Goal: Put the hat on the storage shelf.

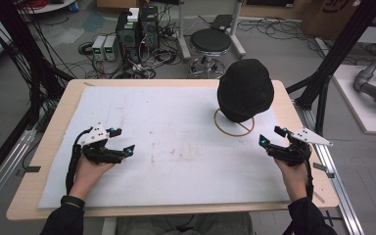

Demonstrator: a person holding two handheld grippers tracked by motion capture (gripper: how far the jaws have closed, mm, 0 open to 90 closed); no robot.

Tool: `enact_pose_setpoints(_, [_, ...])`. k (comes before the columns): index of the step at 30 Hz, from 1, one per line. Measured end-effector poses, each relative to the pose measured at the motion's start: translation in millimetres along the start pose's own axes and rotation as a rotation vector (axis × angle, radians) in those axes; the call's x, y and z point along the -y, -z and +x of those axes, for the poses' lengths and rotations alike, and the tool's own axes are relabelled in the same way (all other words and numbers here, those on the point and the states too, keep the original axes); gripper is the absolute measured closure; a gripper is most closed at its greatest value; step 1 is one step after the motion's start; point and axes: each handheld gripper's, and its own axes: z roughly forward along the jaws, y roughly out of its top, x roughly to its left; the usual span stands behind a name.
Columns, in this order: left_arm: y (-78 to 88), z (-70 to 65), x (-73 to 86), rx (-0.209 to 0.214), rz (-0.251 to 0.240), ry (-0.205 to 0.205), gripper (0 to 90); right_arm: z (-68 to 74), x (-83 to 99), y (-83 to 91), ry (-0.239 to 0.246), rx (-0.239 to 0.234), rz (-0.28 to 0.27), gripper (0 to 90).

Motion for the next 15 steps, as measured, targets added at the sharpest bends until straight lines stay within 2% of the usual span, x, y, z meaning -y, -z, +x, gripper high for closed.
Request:
enact_pose_setpoints(9, [2.8,-0.9,-1.2,-0.011,-0.011,-0.005,17.9,2.4,6.7,-2.4,0.006,0.041,0.018,26.5])
enact_pose_setpoints(15, [4.3,-1.9,-3.1,-0.013,-0.016,-0.011,17.9,-0.2,10.7,-4.0,-0.015,0.057,0.039,26.4])
